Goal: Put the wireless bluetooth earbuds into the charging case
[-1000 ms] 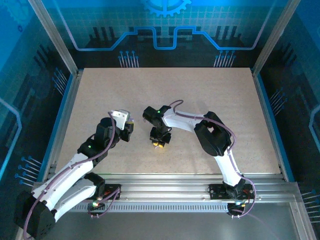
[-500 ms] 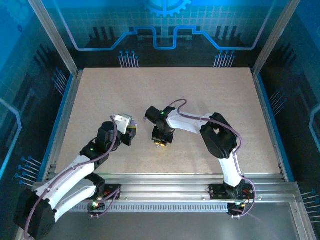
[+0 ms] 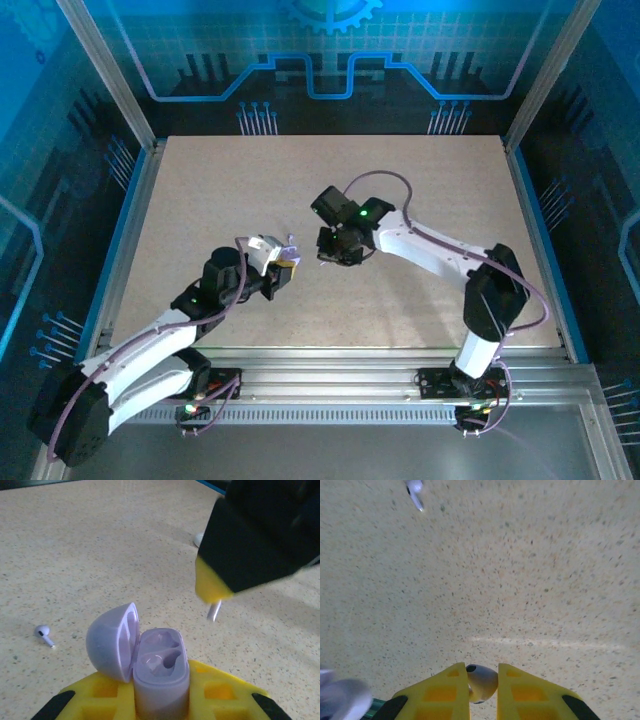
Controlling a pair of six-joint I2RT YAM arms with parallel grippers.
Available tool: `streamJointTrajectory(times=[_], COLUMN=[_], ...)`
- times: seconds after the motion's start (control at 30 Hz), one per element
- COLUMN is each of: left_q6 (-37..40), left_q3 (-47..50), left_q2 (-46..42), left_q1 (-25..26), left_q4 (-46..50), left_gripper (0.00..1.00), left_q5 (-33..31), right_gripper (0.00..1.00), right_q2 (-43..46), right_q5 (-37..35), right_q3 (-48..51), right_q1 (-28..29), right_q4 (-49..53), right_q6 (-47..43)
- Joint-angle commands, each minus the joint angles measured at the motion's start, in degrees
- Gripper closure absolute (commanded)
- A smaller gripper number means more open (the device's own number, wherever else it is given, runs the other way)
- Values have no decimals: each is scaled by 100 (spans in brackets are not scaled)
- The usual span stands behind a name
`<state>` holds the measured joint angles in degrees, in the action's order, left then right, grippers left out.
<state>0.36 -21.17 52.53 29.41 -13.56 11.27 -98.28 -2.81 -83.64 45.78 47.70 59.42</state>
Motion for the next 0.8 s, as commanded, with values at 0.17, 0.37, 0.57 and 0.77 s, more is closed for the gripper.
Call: streamJointTrajectory(times=[0.17, 0.37, 0.57, 0.77], left_q6=[458, 607, 798, 1040], left_q3=[-310, -502, -590, -608], left_q2=[433, 722, 759, 612], left_q1=[91, 197, 241, 262], left_q4=[-607, -808, -885, -900], left_gripper=[84, 84, 84, 84], left_q5=[613, 887, 1220, 1459], right_gripper=[84, 83, 84, 83], right_q2=[792, 1144, 1442, 1878], right_q5=[-75, 10, 182, 388], right_q3=[56, 247, 569, 1129], right_q1=[-169, -148, -65, -23], right_q4=[-32, -412, -1086, -1908], right_q6=[-1008, -1577, -2399, -3113])
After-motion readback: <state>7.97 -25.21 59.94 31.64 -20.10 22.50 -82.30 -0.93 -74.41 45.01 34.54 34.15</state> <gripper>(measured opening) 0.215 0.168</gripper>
